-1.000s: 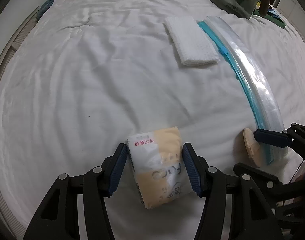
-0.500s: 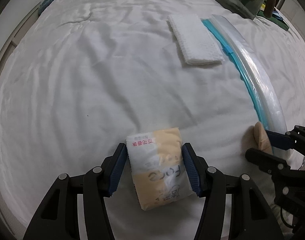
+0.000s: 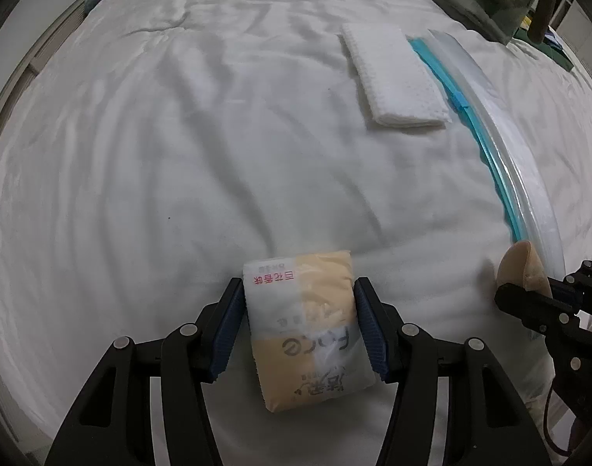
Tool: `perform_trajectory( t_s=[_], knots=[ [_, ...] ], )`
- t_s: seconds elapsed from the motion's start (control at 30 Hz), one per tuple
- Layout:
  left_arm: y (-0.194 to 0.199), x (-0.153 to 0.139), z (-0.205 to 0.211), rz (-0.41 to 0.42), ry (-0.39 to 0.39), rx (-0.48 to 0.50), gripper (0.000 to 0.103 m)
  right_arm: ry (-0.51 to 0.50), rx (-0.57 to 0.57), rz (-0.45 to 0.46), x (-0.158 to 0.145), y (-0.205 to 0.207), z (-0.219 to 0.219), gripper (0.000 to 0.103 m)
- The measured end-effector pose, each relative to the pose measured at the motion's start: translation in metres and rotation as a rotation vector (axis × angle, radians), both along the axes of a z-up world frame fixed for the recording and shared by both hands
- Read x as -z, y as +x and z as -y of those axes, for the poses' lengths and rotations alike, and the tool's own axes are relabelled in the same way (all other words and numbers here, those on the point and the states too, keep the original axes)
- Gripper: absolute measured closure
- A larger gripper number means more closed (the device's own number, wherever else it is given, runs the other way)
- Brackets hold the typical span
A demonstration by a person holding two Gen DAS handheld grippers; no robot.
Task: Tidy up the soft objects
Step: 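Grasp the white 'Face' tissue pack with the left tool while the right tool grasps the beige sponge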
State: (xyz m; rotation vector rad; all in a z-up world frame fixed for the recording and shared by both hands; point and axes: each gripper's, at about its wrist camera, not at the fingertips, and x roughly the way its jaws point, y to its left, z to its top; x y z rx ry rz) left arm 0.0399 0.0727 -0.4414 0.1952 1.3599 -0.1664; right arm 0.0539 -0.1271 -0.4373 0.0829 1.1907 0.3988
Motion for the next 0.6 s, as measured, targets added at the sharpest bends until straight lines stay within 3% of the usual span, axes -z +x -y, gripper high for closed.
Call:
perform_trajectory(
  t_s=[0.37,0.6],
  knots=[
    [0.001,0.013,-0.001,-0.009,0.015,-0.010,0.050,0.005,-0.010,0.005,-0.002,0.001,-0.004,0.097],
    [0.003,0.012,0.004,-0.019,0.011,-0.033,0.056,0.005,-0.025,0.010,-0.003,0.000,-0.008,0.097]
  ],
)
